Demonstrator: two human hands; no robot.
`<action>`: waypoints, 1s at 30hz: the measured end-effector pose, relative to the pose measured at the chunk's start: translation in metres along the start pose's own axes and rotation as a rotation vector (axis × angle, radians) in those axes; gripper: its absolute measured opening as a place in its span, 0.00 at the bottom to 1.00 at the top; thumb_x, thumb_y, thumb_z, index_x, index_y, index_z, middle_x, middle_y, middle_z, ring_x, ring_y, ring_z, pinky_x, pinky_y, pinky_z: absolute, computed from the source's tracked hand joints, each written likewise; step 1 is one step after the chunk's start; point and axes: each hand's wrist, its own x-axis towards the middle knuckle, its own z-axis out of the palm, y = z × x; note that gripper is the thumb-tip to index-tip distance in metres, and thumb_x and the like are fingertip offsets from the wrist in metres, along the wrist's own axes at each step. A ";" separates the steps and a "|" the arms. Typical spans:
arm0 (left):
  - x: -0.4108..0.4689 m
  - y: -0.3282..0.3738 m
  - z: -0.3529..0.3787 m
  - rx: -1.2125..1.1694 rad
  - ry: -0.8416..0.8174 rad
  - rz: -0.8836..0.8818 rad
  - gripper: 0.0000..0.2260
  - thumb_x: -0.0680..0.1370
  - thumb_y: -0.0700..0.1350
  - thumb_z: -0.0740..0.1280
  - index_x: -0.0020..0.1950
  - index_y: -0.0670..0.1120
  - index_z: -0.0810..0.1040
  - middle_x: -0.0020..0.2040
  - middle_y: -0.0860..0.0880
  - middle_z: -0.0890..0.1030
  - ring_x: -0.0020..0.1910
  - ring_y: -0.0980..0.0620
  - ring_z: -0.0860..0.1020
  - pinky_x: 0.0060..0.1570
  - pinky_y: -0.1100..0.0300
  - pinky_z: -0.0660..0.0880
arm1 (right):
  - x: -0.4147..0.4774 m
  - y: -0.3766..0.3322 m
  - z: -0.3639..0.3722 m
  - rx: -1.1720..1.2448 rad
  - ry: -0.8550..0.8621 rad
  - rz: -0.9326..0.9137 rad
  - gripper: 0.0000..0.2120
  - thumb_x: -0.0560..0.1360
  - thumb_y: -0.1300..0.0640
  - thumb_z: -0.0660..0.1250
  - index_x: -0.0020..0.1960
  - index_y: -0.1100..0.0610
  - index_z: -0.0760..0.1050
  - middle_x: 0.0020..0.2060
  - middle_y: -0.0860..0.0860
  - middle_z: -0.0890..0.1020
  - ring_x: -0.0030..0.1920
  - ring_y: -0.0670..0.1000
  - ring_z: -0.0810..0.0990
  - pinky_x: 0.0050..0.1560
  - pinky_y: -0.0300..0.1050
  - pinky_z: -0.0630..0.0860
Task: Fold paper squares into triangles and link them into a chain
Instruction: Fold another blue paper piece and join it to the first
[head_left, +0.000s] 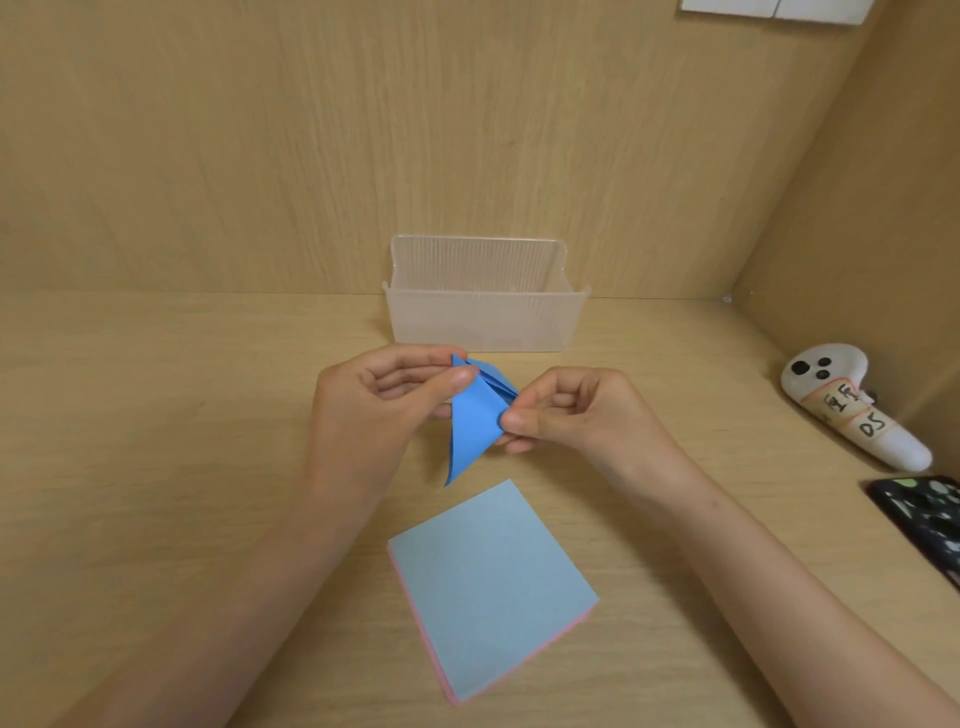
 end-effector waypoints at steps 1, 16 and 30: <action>0.000 0.000 0.000 -0.003 0.008 0.001 0.07 0.69 0.35 0.74 0.42 0.45 0.83 0.36 0.52 0.85 0.37 0.59 0.82 0.36 0.68 0.77 | 0.000 0.000 0.000 0.022 0.007 0.000 0.03 0.69 0.69 0.71 0.41 0.66 0.77 0.34 0.59 0.84 0.33 0.49 0.83 0.37 0.36 0.78; -0.004 0.004 0.001 -0.077 0.047 0.014 0.12 0.70 0.35 0.73 0.51 0.46 0.80 0.36 0.49 0.85 0.38 0.56 0.84 0.38 0.66 0.78 | 0.001 0.000 0.005 0.140 0.080 -0.163 0.14 0.67 0.73 0.71 0.48 0.61 0.75 0.30 0.53 0.83 0.31 0.50 0.82 0.38 0.40 0.79; -0.003 0.004 0.002 -0.110 0.061 -0.007 0.06 0.69 0.35 0.73 0.42 0.44 0.81 0.33 0.53 0.84 0.35 0.60 0.82 0.35 0.69 0.76 | 0.002 0.000 0.005 0.136 0.065 -0.214 0.11 0.67 0.75 0.70 0.43 0.62 0.75 0.29 0.51 0.83 0.30 0.49 0.82 0.39 0.39 0.79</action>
